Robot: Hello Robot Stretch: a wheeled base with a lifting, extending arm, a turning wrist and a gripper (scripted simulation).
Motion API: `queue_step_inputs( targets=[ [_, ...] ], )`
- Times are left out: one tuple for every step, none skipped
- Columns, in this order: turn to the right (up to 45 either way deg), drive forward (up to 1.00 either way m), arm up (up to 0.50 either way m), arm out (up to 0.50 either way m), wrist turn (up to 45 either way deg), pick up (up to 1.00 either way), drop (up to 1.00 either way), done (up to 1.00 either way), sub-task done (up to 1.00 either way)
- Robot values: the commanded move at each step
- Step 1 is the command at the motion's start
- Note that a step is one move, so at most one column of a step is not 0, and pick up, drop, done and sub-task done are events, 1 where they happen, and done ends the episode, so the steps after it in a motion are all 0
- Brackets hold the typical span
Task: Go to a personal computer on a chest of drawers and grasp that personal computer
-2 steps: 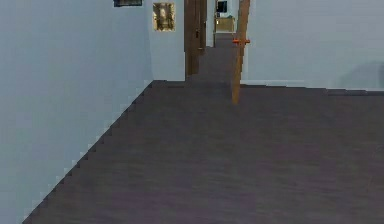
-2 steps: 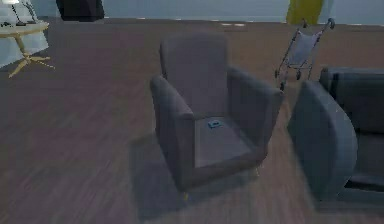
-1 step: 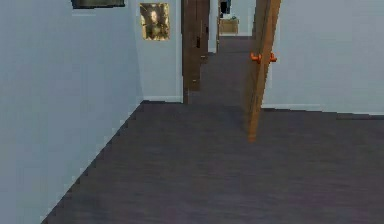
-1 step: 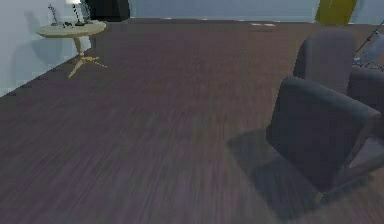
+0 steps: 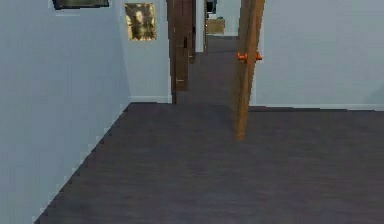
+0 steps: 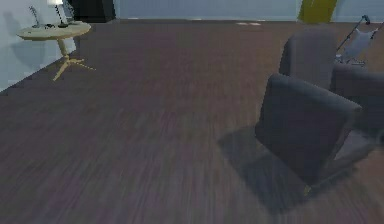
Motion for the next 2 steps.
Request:
queue_step_inputs(
  targets=[
    [0.0, 1.0, 0.0, 0.0, 0.0, 0.0, 0.0, 0.0, 0.0],
    [0.0, 0.9, 0.0, 0.0, 0.0, 0.0, 0.0, 0.0, 0.0]
  ],
)
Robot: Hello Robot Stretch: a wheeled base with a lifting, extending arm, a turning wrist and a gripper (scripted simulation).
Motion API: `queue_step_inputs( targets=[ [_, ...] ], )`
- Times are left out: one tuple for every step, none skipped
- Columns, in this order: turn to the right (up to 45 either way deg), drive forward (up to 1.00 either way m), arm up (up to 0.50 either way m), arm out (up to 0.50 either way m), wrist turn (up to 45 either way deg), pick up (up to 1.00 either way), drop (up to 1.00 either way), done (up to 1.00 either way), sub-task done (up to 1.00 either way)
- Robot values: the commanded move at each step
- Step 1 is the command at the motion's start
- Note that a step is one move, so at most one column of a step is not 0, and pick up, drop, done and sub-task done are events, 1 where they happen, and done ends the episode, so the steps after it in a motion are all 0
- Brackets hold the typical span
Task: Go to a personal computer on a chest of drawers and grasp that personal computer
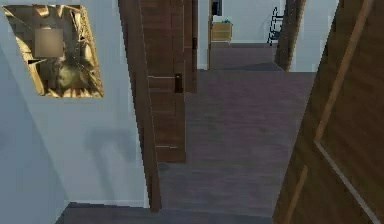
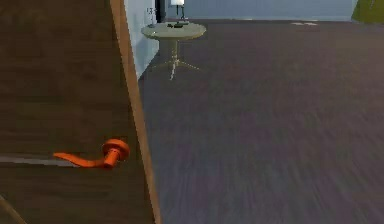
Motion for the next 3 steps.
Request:
queue_step_inputs(
  targets=[
    [12.0, 0.0, 0.0, 0.0, 0.0, 0.0, 0.0, 0.0, 0.0],
    [0.0, 1.0, 0.0, 0.0, 0.0, 0.0, 0.0, 0.0, 0.0],
    [0.0, 0.45, 0.0, 0.0, 0.0, 0.0, 0.0, 0.0, 0.0]
  ],
)
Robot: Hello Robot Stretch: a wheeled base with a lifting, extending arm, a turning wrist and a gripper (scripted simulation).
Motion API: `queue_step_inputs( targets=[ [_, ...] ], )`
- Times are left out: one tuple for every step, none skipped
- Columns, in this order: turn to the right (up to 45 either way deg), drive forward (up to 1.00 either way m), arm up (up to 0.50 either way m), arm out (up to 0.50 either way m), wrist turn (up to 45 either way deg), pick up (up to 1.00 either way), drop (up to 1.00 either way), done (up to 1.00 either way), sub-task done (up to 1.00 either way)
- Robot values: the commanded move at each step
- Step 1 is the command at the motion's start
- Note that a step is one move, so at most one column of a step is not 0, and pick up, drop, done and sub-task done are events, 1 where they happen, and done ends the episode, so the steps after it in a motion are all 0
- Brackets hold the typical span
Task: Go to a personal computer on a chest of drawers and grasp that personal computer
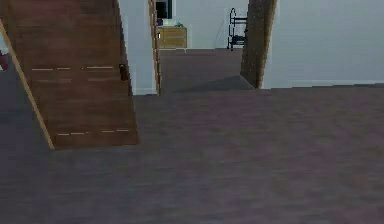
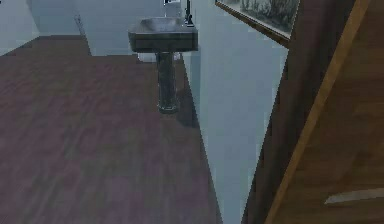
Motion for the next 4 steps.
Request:
queue_step_inputs(
  targets=[
    [9.0, 0.0, 0.0, 0.0, 0.0, 0.0, 0.0, 0.0, 0.0],
    [0.0, 1.0, 0.0, 0.0, 0.0, 0.0, 0.0, 0.0, 0.0],
    [0.0, 1.0, 0.0, 0.0, 0.0, 0.0, 0.0, 0.0, 0.0],
    [0.0, 1.0, 0.0, 0.0, 0.0, 0.0, 0.0, 0.0, 0.0]
  ],
)
